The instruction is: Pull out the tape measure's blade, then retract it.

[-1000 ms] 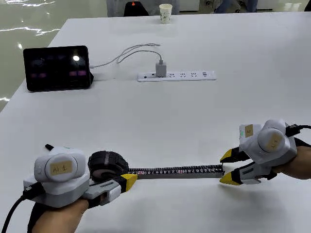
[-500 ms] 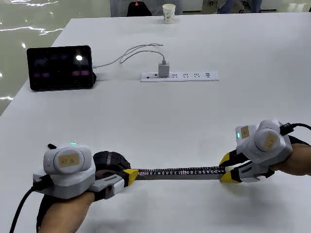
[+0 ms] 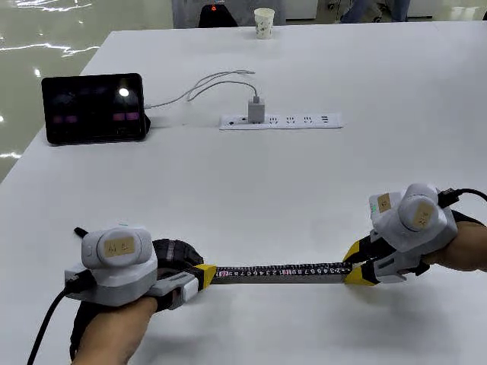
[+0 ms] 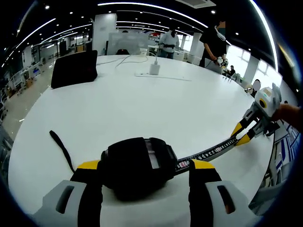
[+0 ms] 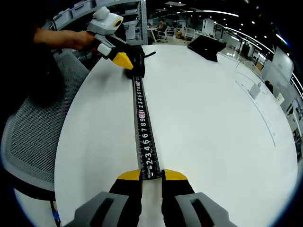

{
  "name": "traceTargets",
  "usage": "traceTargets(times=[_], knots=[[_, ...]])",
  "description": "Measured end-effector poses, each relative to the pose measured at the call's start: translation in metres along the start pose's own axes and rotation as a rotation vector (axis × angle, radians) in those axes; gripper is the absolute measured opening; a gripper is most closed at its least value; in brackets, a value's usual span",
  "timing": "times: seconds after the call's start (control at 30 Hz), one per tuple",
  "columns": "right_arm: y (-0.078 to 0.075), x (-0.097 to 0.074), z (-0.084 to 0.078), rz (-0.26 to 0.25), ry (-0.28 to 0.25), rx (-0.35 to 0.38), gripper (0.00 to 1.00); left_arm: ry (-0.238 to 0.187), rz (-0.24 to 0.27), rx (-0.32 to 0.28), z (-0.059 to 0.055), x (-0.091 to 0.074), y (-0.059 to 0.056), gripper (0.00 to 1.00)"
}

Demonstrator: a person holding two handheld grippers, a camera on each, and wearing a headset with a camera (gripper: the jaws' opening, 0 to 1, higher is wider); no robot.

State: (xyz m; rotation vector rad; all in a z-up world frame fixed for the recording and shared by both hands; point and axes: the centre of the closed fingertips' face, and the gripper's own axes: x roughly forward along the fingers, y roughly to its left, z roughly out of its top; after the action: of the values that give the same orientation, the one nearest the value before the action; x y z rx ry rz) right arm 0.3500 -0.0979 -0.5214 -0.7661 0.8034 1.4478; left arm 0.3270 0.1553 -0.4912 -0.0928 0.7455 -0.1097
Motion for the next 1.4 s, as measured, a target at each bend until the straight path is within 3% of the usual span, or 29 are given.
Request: traceTargets(times=[0.63, 0.97, 1.4], knots=[[0.002, 0.001, 0.000, 0.003, 0.004, -0.053, 0.10, 0.019, 0.059, -0.084, 0.001, 0.007, 0.010, 0.64], [0.003, 0.001, -0.001, -0.001, 0.012, -0.064, 0.10, 0.021, 0.068, -0.086, 0.001, 0.007, 0.011, 0.63], [0.004, 0.001, -0.001, 0.000, 0.016, -0.062, 0.10, 0.062, 0.075, -0.070, -0.002, 0.008, 0.011, 0.60]])
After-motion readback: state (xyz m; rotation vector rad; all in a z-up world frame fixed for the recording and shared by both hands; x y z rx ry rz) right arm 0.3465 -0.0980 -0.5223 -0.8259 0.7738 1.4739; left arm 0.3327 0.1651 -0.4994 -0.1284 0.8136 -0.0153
